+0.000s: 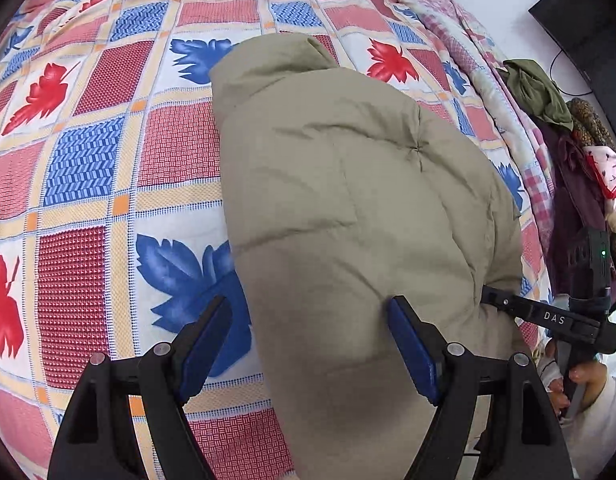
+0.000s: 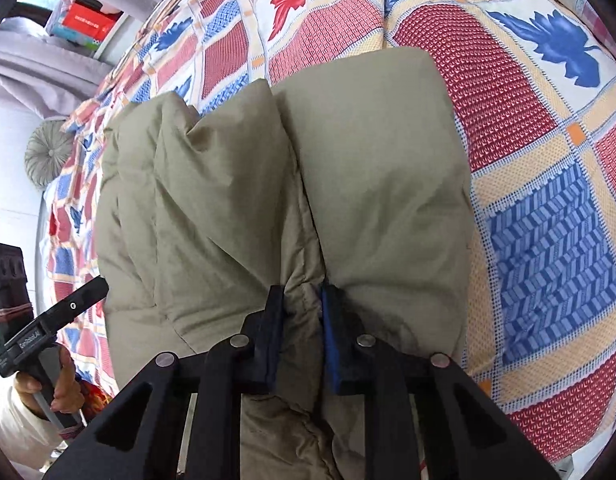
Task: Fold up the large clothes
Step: 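Grasp the edge of the khaki jacket bundle with both grippers, then lift the jacket bundle with both grippers and fold it over onto itself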
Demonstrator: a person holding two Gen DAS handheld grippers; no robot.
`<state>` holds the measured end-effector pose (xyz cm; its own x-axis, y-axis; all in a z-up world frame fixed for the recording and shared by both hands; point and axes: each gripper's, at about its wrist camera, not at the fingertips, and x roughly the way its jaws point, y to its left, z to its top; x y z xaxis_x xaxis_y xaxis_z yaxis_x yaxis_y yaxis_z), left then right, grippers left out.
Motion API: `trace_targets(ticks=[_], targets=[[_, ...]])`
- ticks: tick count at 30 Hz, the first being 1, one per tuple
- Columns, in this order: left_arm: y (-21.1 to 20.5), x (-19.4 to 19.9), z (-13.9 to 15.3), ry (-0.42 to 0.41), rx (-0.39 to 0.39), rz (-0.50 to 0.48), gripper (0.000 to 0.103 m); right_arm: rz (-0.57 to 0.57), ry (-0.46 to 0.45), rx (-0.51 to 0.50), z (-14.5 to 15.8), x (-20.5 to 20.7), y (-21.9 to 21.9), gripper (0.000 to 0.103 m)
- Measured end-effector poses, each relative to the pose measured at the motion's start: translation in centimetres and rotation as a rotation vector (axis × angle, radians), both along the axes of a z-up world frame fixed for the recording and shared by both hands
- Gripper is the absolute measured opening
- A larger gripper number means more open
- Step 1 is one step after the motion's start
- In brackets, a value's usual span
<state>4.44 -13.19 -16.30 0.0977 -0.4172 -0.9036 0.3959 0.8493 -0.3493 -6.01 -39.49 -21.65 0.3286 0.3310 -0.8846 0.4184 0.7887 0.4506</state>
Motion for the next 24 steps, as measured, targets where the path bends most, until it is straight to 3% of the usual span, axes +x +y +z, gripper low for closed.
trace_targets(ticks=[3,8,11,15,17,20,22,24], targets=[[-0.1,0.0,0.1,0.011,-0.003,-0.004,0.080,-0.023,0.018,-0.010,0.8,-0.2,0.0,0.020],[-0.2,0.1,0.1,0.020,-0.008,-0.009,0.080,-0.050,-0.041,-0.070,4.8,-1.6,-0.4,0.024],[-0.1,0.1,0.1,0.031,-0.012,-0.004,0.080,-0.071,-0.038,-0.105,6.0,-2.3,-1.4,0.049],[-0.2,0.0,0.1,0.031,-0.006,-0.011,0.080,-0.075,-0.011,-0.130,5.8,-2.5,-2.4,0.050],[-0.3,0.0,0.0,0.031,0.013,-0.012,0.094,-0.095,-0.003,-0.116,5.3,-2.5,-3.0,0.051],[-0.2,-0.2,0.1,0.014,0.021,-0.017,0.095,-0.117,-0.008,-0.111,5.0,-2.7,-3.5,0.069],[0.0,-0.1,0.0,0.014,0.026,-0.007,0.103,-0.120,-0.018,-0.113,5.0,-2.8,-3.6,0.075],[0.1,0.0,-0.1,0.021,0.019,-0.002,0.103,-0.117,-0.023,-0.108,4.9,-2.8,-3.8,0.078]])
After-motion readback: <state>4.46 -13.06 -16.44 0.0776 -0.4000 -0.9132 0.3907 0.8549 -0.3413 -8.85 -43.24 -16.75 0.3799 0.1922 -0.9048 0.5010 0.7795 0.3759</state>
